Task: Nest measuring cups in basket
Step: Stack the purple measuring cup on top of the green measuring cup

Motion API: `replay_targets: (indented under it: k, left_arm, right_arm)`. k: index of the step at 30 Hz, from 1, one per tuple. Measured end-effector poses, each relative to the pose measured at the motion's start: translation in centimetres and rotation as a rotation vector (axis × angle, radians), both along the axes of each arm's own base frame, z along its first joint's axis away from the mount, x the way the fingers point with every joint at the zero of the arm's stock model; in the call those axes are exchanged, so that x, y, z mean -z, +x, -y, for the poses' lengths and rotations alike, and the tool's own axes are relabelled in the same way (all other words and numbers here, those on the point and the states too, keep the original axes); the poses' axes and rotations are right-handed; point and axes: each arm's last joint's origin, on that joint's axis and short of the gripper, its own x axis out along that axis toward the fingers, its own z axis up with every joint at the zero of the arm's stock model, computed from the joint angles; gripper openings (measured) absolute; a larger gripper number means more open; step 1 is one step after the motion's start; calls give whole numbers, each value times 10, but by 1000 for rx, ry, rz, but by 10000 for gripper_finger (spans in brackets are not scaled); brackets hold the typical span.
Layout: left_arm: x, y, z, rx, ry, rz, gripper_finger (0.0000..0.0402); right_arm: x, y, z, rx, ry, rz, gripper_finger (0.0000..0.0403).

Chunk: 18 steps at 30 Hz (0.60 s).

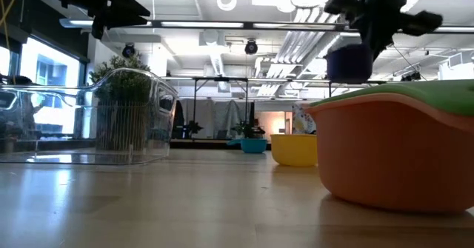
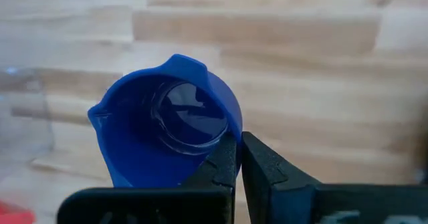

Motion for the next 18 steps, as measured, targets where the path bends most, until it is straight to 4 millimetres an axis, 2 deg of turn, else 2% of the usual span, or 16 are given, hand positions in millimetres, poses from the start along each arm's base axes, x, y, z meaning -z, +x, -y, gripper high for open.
replay_targets:
  k: [8, 18]
  left_arm:
    - [3, 0, 0, 1, -7, -29, 104]
    - [5, -1, 0, 7, 0, -61, 104]
  right_arm:
    - [3, 10, -65, 100, 12, 94, 0]
    - [22, 38, -126, 106, 97, 121, 0]
